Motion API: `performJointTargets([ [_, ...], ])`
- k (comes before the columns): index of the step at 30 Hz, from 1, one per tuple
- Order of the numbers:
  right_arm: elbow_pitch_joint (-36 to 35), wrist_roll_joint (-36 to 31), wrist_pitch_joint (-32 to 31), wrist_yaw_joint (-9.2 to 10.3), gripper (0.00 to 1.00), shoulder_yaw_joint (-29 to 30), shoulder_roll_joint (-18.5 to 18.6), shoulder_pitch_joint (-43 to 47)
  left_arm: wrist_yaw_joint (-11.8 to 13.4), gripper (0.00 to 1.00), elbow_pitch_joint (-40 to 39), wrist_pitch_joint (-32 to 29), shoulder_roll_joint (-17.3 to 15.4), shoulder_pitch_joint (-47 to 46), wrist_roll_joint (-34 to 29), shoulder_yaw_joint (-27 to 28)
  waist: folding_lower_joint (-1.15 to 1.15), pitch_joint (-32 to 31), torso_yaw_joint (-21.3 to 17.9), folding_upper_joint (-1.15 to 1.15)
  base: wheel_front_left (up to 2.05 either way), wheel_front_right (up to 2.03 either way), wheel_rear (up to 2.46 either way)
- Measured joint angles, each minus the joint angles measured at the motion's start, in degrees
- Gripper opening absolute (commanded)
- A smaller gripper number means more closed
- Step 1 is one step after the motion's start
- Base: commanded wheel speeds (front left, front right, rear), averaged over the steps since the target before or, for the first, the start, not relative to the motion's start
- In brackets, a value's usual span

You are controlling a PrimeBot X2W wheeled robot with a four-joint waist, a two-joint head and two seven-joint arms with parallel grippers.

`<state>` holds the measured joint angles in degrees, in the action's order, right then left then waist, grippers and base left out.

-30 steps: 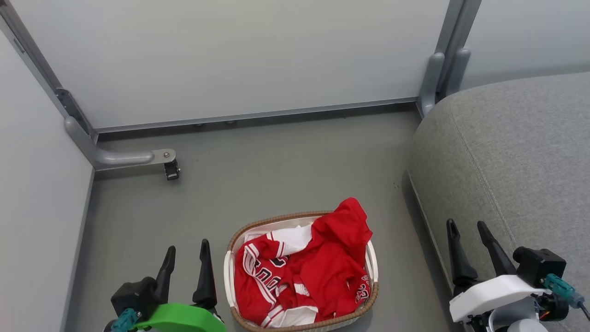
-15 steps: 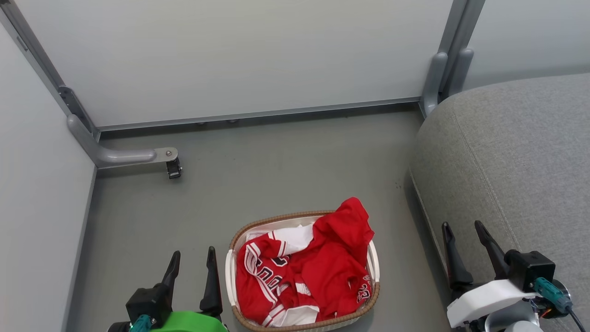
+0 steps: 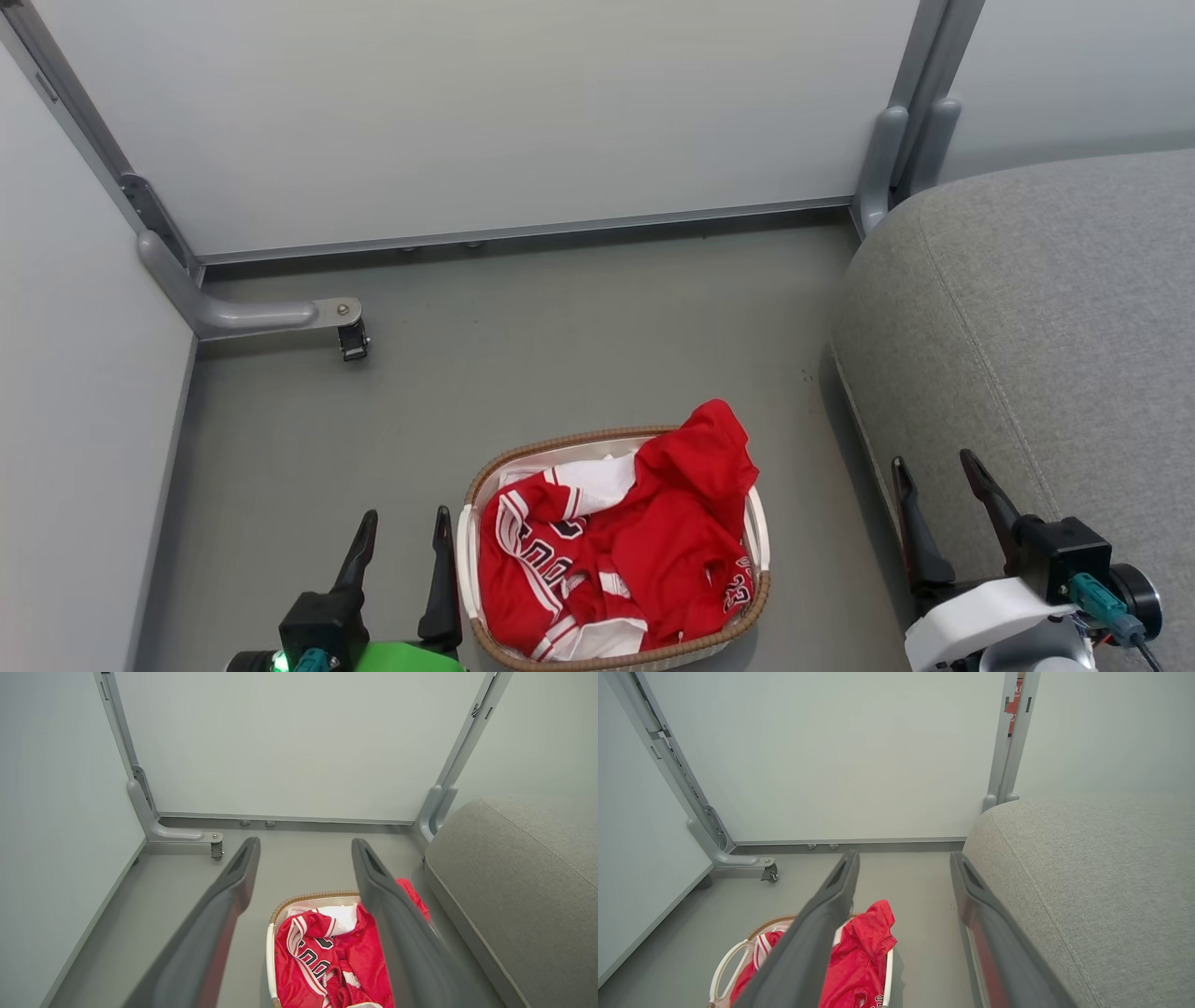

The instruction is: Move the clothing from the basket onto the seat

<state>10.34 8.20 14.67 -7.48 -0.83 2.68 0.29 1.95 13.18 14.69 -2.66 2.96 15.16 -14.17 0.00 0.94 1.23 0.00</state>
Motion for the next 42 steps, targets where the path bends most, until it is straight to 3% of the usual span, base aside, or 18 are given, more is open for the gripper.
performJointTargets([
  [31, -1.51, -0.73, 0.33, -0.01, 1.0, -0.09, 0.02, 0.15, -0.71, 1.0, 0.16, 0.43, -0.03, -0.2, -2.13, -0.67, 0.0, 1.76, 0.19, 0.0, 0.0, 0.0, 0.0],
  [42, -4.78, -1.65, 0.33, -0.01, 1.0, 0.35, 0.02, -4.57, -3.31, 1.0, 1.34, 0.44, -0.23, -10.16, -9.99, -1.71, 0.0, 9.0, 0.01, 0.0, 0.0, 0.0, 0.0],
])
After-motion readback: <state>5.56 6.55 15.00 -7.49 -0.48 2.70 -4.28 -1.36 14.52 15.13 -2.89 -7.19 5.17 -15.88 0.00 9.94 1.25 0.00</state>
